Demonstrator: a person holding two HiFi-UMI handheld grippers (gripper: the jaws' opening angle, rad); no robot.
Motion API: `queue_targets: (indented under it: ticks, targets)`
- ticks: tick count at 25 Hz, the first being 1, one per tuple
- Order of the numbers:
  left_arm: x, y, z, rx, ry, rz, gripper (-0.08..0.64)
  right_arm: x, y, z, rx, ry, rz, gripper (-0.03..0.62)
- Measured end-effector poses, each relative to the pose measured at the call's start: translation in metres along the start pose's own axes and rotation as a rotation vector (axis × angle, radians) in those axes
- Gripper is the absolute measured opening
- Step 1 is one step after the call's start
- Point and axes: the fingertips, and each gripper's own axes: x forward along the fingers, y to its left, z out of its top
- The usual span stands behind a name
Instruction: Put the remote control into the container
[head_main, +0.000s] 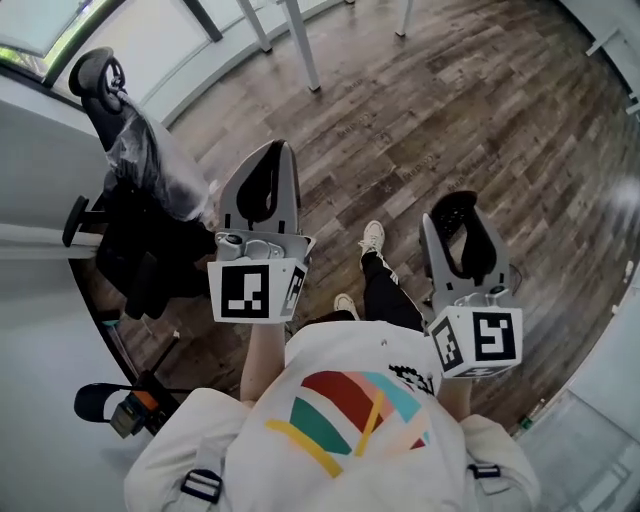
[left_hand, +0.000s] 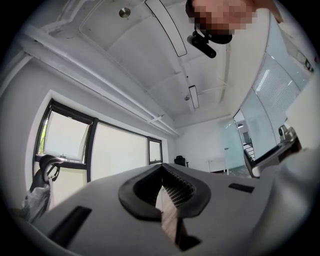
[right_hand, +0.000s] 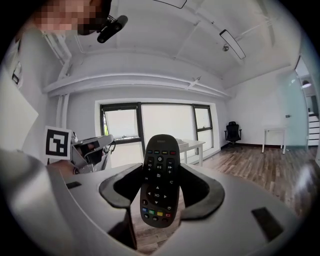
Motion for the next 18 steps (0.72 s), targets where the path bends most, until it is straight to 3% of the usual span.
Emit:
queue_targets:
  ticks: [4, 7, 10, 18]
  targets:
    - [0.066, 0.011, 0.013, 0.019, -0.043, -0.046, 0.006, 0.058, -0.027, 0.013, 0.004, -0.003, 0.005, 0.238]
    - [0.117, 0.023, 0.014, 0.043, -0.041, -0.038, 0.006, 0.100, -0.044, 0.036, 0.013, -0.030, 0.034, 0.238]
    - [0.155, 0.031, 0.011, 0.043, -0.036, -0.023, 0.006, 0.129, -0.059, 0.048, -0.039, -0.020, 0.052, 0.238]
    - [0.197, 0.056, 0.005, 0.075, -0.029, 0.053, 0.006, 0.201, -0.068, 0.052, -0.047, 0.041, 0.154, 0.238]
